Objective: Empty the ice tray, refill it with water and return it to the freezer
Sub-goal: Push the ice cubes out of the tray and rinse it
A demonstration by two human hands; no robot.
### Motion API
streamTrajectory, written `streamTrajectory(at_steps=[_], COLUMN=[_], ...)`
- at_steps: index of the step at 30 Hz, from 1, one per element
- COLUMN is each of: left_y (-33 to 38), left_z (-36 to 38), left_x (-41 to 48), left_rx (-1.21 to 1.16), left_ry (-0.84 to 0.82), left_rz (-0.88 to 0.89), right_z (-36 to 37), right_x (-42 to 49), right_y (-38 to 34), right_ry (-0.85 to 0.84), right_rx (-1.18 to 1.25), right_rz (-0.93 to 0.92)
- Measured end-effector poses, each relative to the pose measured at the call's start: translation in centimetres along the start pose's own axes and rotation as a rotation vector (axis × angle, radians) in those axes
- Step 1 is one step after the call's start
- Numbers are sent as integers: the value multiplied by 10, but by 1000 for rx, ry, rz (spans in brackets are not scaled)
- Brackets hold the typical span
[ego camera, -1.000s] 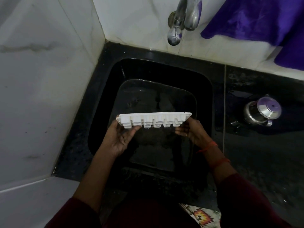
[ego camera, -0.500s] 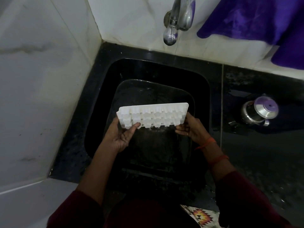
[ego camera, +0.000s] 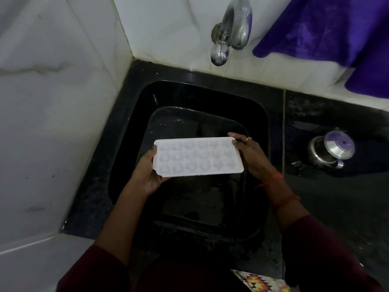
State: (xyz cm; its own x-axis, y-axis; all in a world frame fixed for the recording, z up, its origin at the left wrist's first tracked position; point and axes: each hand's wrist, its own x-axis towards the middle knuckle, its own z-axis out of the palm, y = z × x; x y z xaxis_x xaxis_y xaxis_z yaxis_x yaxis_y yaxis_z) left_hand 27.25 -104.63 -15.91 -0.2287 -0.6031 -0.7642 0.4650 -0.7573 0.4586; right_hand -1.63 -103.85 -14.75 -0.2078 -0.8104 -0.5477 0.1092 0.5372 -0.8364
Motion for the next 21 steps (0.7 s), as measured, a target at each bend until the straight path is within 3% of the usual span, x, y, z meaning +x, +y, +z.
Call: streamTrajectory(at_steps=[3,5,7,11,21], left_y=[9,13,19,33,69], left_z=[11,16,19,25,44], left_x=[0,1,3,5,7], left_rx=[33,61,70,64,21], left_ry=[-5,100,187,212,247], left_rz=[71,122,163,226,328], right_z=[3,7,11,19,57], right_x=[4,10,19,39,80], right_y=[-8,-18,-30,-67,-176], right_ry=[-60,-70,-43,62,2], right_rx=[-62,-98,-180,-401,-50], right_rz=[-14,-40,-95,-236,-158])
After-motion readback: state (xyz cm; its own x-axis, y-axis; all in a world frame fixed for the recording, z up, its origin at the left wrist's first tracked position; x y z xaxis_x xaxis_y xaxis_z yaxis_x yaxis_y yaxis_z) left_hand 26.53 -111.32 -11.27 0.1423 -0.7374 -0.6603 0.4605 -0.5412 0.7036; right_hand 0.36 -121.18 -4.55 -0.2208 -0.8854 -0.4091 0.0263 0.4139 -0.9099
